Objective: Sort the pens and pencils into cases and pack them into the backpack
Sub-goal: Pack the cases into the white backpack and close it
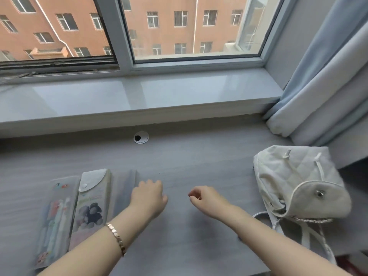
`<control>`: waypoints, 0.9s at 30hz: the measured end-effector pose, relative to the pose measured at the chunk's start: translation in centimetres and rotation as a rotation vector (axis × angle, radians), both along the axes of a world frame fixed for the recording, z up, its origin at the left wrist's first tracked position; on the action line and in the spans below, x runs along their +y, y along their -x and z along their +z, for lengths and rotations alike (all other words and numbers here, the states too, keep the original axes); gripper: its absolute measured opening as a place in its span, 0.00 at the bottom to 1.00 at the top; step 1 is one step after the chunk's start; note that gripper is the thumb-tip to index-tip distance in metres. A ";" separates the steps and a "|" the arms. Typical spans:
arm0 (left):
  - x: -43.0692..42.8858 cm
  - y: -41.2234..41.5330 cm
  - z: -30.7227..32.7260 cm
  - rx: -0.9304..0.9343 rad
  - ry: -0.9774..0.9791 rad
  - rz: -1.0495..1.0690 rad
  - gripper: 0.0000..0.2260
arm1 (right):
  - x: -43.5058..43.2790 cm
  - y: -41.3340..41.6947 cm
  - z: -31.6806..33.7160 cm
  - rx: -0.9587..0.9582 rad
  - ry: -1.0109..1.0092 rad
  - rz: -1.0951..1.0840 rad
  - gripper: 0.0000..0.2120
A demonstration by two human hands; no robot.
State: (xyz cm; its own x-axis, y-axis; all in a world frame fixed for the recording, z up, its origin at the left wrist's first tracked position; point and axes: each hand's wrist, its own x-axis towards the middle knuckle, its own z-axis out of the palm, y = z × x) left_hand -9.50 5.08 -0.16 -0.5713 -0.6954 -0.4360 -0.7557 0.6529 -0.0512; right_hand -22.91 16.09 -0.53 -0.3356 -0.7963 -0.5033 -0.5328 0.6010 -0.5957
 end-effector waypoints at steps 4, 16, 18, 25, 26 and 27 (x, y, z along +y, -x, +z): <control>3.3 6.1 2.6 0.183 -0.014 -0.208 0.13 | 4.7 5.5 3.7 0.274 0.117 0.024 0.12; 11.9 13.9 4.7 0.397 -0.158 -0.382 0.13 | 16.9 18.0 3.6 0.649 0.042 -0.285 0.17; 12.0 13.6 4.6 0.409 -0.185 -0.363 0.13 | 16.7 17.9 3.5 0.561 0.211 -0.420 0.16; 11.5 11.4 6.9 0.746 -0.498 -0.119 0.08 | 13.5 15.9 6.3 0.411 0.469 -0.450 0.21; 11.3 11.0 7.5 0.823 -0.516 -0.095 0.06 | 12.5 15.2 7.1 0.388 0.506 -0.424 0.21; 11.1 10.6 8.1 0.889 -0.519 -0.080 0.06 | 11.3 14.4 7.9 0.348 0.534 -0.404 0.21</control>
